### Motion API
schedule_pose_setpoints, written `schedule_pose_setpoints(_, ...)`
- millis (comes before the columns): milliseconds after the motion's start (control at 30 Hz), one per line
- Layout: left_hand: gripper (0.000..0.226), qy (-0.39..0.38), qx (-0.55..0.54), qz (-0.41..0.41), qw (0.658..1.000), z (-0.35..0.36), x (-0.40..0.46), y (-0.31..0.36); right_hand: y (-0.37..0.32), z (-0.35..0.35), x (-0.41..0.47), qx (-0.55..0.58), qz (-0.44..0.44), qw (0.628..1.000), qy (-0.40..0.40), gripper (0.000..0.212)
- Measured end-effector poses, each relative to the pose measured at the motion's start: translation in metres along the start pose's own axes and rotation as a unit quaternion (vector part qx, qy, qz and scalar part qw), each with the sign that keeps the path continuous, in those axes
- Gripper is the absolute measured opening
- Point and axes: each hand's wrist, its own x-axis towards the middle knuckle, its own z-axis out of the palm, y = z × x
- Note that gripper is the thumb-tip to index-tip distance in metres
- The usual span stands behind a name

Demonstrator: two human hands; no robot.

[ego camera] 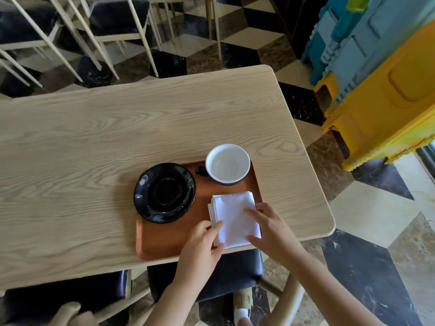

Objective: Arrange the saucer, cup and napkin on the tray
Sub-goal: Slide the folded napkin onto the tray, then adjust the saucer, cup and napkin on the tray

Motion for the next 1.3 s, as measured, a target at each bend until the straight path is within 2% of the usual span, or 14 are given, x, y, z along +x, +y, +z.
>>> schedule_pose_setpoints(133,0.049,0.023,0.05,0.032,0.998,0.002,0.001,-0.002,0.001,0.002,-0.006,-0.127,-0.048,0.989,0.056,0.059)
schedule_pose_setpoints(233,0.047,0.006,0.071,0.073,0.995,0.005,0.005,-0.006,0.003,0.004,-0.007,-0.222,-0.074,0.971,0.053,0.06)
schedule_pose_setpoints(300,0.045,-0.004,0.088,0.084,0.993,0.006,0.006,-0.01,0.007,0.005,-0.007,-0.242,-0.087,0.965,0.05,0.06)
schedule_pose_setpoints(467,0.043,-0.01,0.114,0.095,0.989,0.007,0.006,-0.015,0.01,0.009,-0.01,-0.258,-0.087,0.961,0.047,0.05)
schedule_pose_setpoints(600,0.048,-0.009,0.124,0.1,0.987,0.005,0.004,-0.013,-0.002,0.011,-0.011,-0.248,-0.071,0.963,0.074,0.05)
schedule_pose_setpoints(733,0.05,0.027,0.125,0.109,0.986,-0.013,0.0,-0.021,-0.027,0.017,0.0,-0.246,-0.108,0.957,0.107,0.043)
schedule_pose_setpoints(867,0.044,0.064,0.152,0.056,0.985,-0.039,-0.006,-0.049,-0.06,0.027,0.022,-0.234,-0.153,0.953,0.12,0.049)
schedule_pose_setpoints(1033,0.055,0.018,0.191,-0.024,0.981,-0.06,-0.016,-0.084,-0.093,0.04,0.042,-0.245,-0.193,0.945,0.095,0.052)
schedule_pose_setpoints(1300,0.052,-0.002,0.198,-0.026,0.98,-0.07,-0.021,-0.09,-0.094,0.051,0.047,-0.242,-0.226,0.938,0.104,0.043)
